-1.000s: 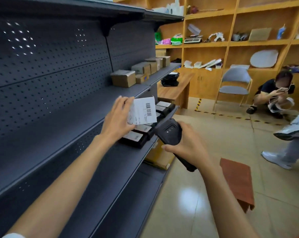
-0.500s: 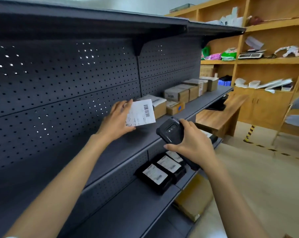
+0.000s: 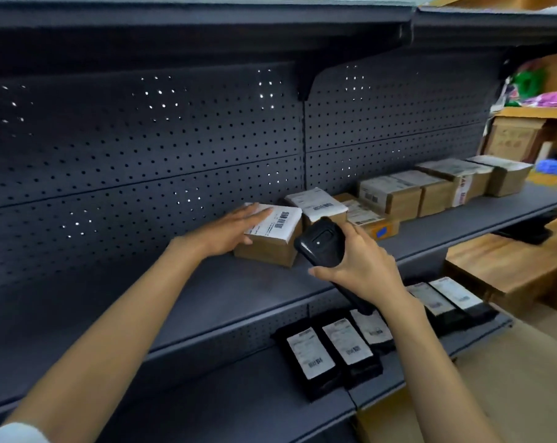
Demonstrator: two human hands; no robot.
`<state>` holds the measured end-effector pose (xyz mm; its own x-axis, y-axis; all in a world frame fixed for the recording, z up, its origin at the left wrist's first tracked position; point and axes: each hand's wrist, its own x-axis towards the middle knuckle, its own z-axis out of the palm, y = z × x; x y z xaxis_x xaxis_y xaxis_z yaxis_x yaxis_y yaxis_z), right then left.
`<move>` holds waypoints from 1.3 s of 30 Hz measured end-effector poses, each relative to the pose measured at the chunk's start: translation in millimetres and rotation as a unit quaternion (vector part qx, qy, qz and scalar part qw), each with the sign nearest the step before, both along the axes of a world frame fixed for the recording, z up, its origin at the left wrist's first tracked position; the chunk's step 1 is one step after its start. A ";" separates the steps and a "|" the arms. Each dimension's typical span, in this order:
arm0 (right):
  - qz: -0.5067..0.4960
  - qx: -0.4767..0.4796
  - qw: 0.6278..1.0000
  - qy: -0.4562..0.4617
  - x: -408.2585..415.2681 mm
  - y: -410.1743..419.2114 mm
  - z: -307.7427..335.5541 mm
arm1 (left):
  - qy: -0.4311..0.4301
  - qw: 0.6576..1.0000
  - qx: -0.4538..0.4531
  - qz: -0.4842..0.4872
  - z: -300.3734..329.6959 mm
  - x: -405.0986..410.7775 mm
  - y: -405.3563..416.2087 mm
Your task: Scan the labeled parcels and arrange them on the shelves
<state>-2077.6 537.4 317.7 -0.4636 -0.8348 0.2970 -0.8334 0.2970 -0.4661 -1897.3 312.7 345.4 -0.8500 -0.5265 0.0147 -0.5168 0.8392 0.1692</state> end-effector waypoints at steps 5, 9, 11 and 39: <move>0.054 0.003 0.999 0.000 -29.8 -3.6 -1.6 | 0.081 0.989 -0.104 0.060 -19.1 -2.4 20.2; 0.093 0.008 0.996 0.002 -46.9 -0.8 -6.4 | 0.155 0.964 -0.161 0.141 -23.7 -16.1 54.6; 0.106 0.004 0.994 -0.002 -53.7 0.2 -7.5 | 0.204 0.947 -0.166 0.184 -25.8 -27.2 71.8; 0.339 0.000 0.941 0.025 114.1 -34.3 3.5 | 0.143 0.877 -0.314 0.334 -52.7 168.6 150.2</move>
